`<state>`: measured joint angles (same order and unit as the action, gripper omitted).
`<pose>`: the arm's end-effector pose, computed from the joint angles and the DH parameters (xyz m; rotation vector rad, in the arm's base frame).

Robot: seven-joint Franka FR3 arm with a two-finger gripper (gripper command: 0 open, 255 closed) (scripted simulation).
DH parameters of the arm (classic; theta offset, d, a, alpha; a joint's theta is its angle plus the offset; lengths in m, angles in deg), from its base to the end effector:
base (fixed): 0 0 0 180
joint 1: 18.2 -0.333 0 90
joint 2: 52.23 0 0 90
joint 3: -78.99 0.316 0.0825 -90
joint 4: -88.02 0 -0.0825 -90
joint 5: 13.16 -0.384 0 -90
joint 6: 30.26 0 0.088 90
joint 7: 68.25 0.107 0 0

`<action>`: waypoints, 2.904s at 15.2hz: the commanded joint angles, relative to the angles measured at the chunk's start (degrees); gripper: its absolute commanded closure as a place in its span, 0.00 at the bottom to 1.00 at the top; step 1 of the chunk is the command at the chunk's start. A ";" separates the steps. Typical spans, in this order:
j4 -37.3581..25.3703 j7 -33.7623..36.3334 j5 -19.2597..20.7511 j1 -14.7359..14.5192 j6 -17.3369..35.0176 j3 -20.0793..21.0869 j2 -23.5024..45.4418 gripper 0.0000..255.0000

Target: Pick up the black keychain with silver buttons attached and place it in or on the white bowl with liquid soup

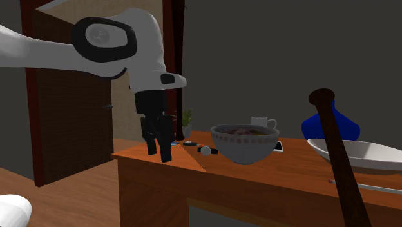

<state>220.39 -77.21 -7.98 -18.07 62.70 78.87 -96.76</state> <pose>0.3150 -0.0108 0.6147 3.0343 0.2329 0.1248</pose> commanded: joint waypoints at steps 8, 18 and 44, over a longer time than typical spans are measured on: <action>-8.54 7.64 -4.65 -1.94 1.52 5.84 11.65 0.00; -26.47 18.22 -7.26 -3.92 1.18 13.05 30.66 0.00; -30.55 22.97 -6.85 -5.29 5.52 15.79 39.64 1.00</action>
<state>189.84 -54.24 -14.83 -23.36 68.22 94.67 -57.12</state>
